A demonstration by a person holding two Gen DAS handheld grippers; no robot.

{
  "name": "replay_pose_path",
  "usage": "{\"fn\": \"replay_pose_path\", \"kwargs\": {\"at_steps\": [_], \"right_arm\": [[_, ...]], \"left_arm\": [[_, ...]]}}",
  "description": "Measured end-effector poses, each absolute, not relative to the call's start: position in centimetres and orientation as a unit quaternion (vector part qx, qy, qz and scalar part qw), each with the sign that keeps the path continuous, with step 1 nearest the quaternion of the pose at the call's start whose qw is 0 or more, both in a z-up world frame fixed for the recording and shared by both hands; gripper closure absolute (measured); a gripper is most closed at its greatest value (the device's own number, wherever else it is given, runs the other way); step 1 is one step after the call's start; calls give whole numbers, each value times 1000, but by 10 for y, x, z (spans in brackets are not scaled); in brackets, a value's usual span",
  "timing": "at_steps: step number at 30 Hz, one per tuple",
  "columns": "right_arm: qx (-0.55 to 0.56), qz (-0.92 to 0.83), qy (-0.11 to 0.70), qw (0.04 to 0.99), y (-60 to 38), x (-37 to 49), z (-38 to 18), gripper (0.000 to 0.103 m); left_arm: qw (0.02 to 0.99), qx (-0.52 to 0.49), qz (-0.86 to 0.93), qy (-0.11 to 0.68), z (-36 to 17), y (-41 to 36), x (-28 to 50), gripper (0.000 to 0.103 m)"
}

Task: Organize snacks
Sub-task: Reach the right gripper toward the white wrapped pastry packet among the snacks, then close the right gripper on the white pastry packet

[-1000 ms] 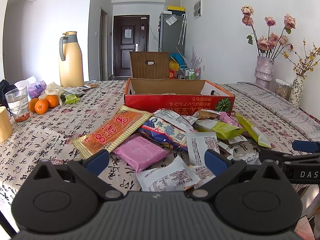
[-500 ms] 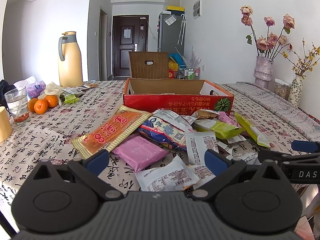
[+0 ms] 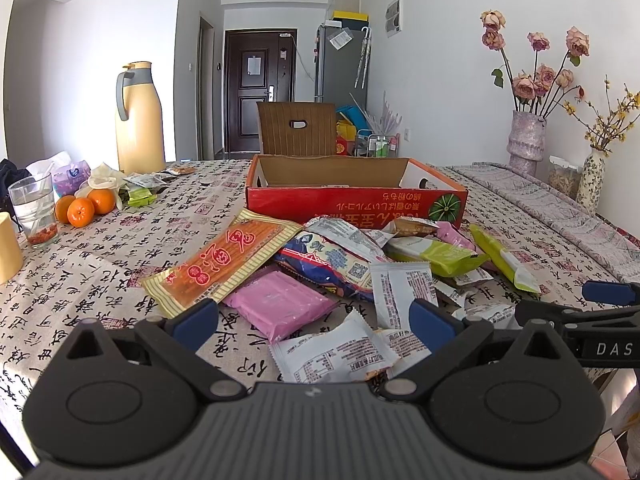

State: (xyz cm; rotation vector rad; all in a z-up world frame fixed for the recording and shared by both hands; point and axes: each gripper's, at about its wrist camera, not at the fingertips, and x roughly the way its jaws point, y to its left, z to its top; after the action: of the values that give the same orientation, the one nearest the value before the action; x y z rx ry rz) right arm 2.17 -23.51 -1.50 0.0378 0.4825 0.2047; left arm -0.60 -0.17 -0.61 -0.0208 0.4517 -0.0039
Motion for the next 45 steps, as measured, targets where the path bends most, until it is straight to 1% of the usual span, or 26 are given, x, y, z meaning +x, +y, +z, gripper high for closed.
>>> {"fn": "replay_pose_path", "kwargs": {"at_steps": [26,38,41,43,45], "right_arm": [[16,101,247,964,-233,23,-19,0],[13,99,267,959,-227,39,-29,0],[10,100,272,957,-224,47,-35,3],[10,101,275,956,-221,52,-39,11],[9,101,280,955,-220,57,-42,15]], "left_arm": [[972,-16,-1,235,-12,1,-5,0],[968,-25,10,249,-18,8,5,0],[967,-26,11,254,-21,10,9,0],[966,-27,12,258,-24,11,12,0],[965,-28,13,261,-26,12,14,0]]}}
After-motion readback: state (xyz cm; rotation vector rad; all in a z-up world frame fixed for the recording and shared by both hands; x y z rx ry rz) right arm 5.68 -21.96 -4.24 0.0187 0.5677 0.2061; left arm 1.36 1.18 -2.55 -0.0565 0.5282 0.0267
